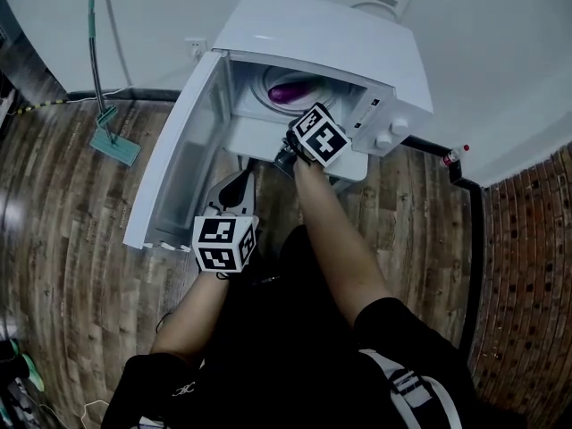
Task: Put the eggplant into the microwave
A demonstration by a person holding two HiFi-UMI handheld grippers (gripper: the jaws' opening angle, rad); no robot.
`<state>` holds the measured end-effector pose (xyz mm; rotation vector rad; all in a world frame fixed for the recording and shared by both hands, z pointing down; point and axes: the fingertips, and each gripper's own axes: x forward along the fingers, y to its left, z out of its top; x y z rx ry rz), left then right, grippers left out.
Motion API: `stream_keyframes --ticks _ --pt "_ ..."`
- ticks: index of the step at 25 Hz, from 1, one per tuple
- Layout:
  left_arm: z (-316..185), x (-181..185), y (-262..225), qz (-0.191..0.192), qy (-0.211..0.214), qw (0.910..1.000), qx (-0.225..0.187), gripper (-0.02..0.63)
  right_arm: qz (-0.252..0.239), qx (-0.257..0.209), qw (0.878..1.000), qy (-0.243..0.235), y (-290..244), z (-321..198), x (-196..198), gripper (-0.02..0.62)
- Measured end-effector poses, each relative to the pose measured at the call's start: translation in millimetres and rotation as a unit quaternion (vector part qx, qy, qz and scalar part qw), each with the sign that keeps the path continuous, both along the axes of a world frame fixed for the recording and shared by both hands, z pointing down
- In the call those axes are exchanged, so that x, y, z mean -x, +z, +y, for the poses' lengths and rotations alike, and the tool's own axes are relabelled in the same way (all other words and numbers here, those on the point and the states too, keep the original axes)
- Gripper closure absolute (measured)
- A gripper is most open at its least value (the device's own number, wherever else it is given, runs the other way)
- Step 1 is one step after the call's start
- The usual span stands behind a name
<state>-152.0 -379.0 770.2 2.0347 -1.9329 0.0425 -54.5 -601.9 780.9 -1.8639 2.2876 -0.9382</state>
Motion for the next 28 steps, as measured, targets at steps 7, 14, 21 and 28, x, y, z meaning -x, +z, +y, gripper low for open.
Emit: stream_keyframes --ticks 7,14,21,28 --pt "-18.0 -13.7 -7.4 -0.012 0.008 0.9999 -0.007 0.606 0.045 -0.087 0.986 -0.137 -25.4 53.7 -5.0 0.583" --pt "-45.7 -34.9 -11.9 -0.012 0.025 0.9995 -0.013 0.606 0.197 -0.199 0.923 -0.263 -51.6 98.3 -19.3 0.583" --pt "-54.2 -60.1 -98.5 0.005 0.051 0.9987 -0.002 0.606 0.184 -0.230 0.924 -0.245 -149.4 117.1 -42.6 0.583" --pt "-41.6 -81.7 -272.0 -0.011 0.053 0.9985 0.004 0.606 0.149 -0.209 0.936 -0.241 -314.7 144.6 -58.1 0.583"
